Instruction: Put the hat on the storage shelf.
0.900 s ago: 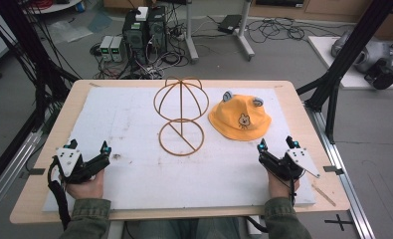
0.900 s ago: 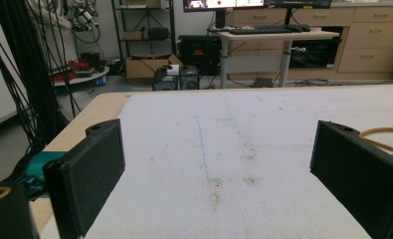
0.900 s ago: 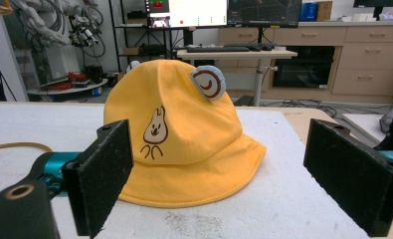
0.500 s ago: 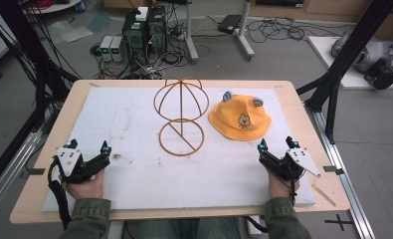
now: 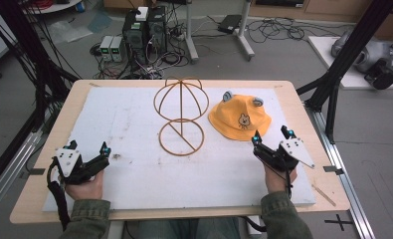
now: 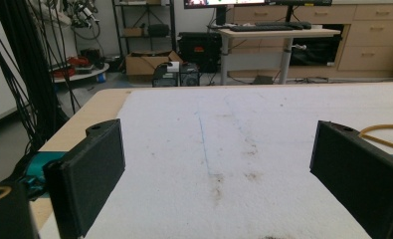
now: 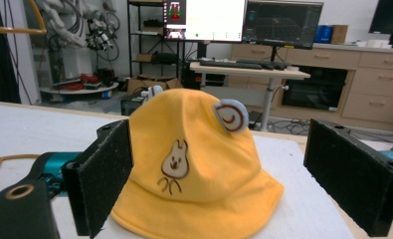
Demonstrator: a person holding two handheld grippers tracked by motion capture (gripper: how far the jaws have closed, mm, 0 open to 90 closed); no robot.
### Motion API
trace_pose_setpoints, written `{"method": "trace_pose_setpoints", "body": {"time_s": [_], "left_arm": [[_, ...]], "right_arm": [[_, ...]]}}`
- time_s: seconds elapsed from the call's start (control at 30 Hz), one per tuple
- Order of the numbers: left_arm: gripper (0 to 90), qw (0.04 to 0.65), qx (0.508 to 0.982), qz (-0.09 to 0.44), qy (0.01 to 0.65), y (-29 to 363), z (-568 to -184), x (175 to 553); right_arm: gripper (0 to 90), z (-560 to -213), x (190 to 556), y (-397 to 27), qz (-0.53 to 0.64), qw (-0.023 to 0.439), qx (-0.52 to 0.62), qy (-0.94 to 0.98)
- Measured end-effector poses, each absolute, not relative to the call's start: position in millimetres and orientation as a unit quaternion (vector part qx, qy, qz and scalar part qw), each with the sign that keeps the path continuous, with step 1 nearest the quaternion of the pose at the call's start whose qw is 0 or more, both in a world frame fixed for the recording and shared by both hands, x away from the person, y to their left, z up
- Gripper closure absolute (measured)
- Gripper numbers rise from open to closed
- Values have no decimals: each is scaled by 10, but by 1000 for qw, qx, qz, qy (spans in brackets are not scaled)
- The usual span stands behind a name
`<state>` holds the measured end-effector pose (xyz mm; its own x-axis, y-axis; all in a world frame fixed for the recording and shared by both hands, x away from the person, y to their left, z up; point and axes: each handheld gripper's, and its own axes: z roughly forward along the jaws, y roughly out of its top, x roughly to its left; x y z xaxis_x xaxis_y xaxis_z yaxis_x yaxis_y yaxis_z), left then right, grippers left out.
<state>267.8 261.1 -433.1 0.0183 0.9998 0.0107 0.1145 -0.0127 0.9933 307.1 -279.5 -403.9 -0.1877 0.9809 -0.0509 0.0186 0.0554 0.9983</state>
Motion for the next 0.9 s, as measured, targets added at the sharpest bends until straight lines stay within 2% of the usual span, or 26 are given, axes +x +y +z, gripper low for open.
{"method": "trace_pose_setpoints", "body": {"time_s": [0.3,0.47,0.57,0.67,0.9], "left_arm": [[74,477,535,467,518,2600,-4323,2674],[74,477,533,464,523,2615,-4334,2688],[75,478,532,461,525,2628,-4338,2699],[75,479,530,462,526,2642,-4344,2707],[76,480,535,458,523,2635,-4349,2712]], "right_arm": [[118,-3825,3514,-2520,493,424,460,605],[121,-3906,3790,-2394,465,444,459,613],[123,-4042,3959,-2322,445,436,462,632],[164,-4137,4054,-2294,439,427,475,632],[370,-4244,4137,-2300,432,405,505,629]]}}
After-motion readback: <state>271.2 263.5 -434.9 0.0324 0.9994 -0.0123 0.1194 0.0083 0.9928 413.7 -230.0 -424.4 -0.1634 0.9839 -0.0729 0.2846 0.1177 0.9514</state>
